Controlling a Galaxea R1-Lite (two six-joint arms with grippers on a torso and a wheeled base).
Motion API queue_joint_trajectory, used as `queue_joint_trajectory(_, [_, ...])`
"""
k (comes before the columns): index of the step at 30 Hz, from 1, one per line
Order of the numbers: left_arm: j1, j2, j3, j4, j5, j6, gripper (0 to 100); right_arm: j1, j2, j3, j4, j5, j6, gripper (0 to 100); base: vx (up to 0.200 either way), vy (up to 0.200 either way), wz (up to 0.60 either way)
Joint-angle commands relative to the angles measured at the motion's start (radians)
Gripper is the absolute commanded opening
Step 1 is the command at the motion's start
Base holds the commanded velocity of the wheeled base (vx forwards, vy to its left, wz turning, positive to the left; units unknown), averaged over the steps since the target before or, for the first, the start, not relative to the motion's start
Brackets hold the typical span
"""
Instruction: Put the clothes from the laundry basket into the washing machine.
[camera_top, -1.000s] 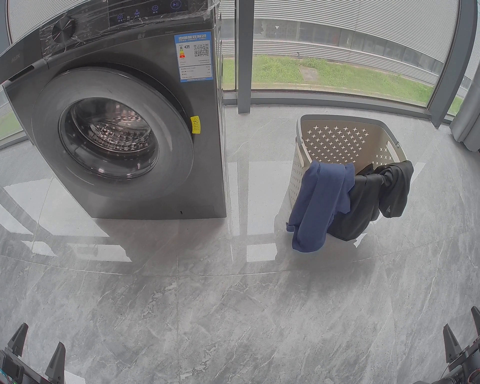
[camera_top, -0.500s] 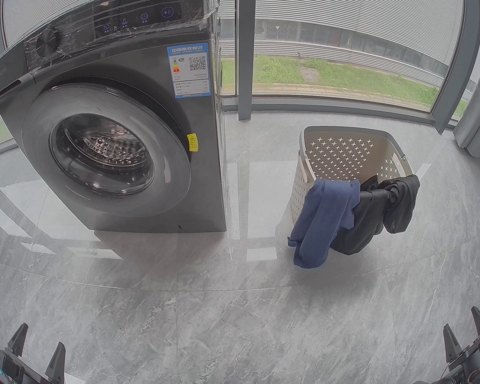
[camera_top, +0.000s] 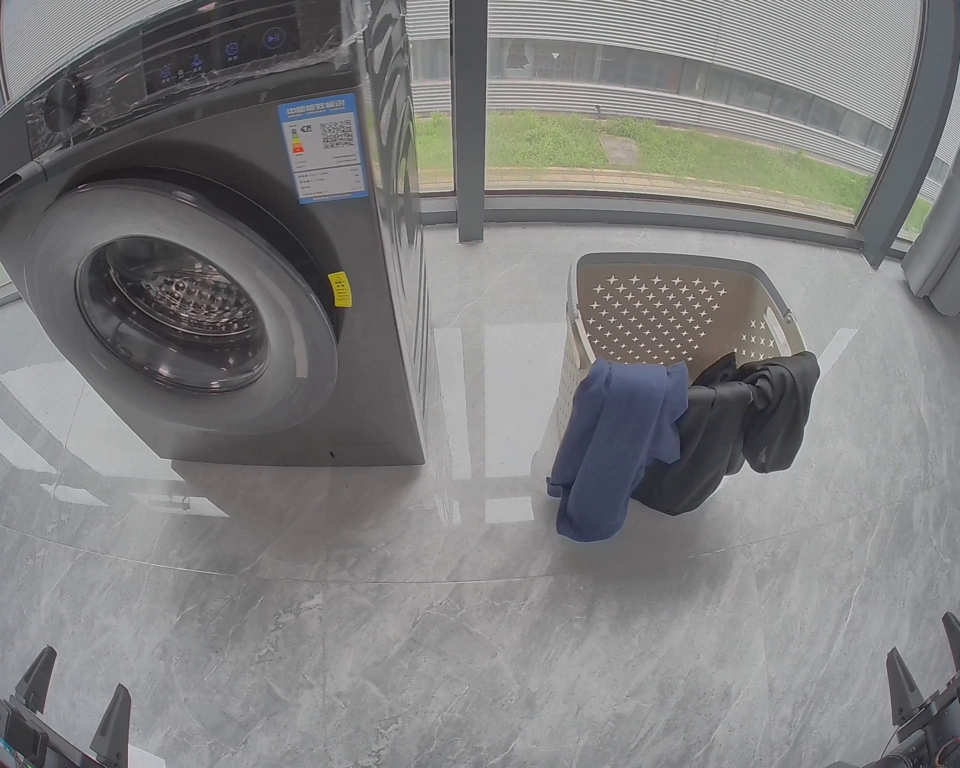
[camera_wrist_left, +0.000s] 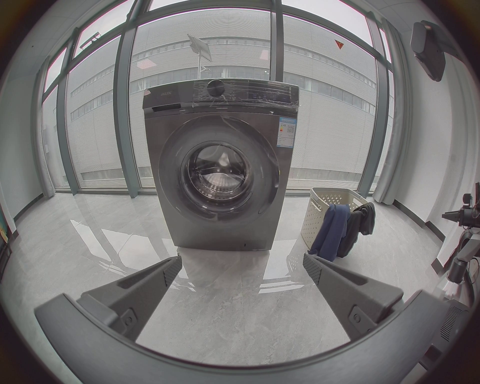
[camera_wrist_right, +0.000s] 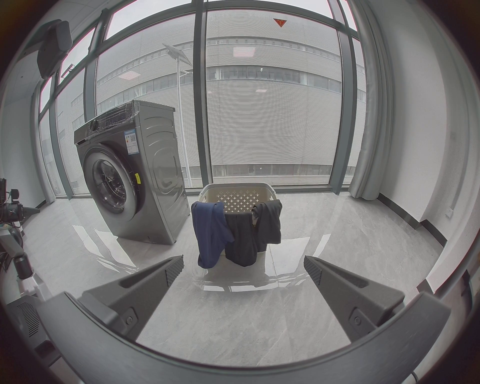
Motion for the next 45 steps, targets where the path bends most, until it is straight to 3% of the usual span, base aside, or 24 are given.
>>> queue_joint_trajectory(1, [0.0, -0.018, 0.018, 0.0, 0.0, 0.0, 100, 0.0, -0.016, 0.018, 0.0, 0.0, 0.0, 100, 0.0, -0.2, 0.0])
queue_joint_trajectory(18, [0.0, -0.018, 0.018, 0.0, 0.0, 0.0, 100, 0.0, -0.016, 0.018, 0.0, 0.0, 0.0, 100, 0.0, -0.2, 0.0])
queue_joint_trajectory(28, [0.0, -0.018, 0.016, 0.0, 0.0, -0.002, 100, 0.0, -0.016, 0.018, 0.0, 0.0, 0.0, 100, 0.0, 0.0, 0.0])
queue_joint_trajectory(45, [0.0, -0.018, 0.018, 0.0, 0.0, -0.002, 100, 0.0, -0.016, 0.018, 0.0, 0.0, -0.002, 100, 0.2, 0.0, 0.0])
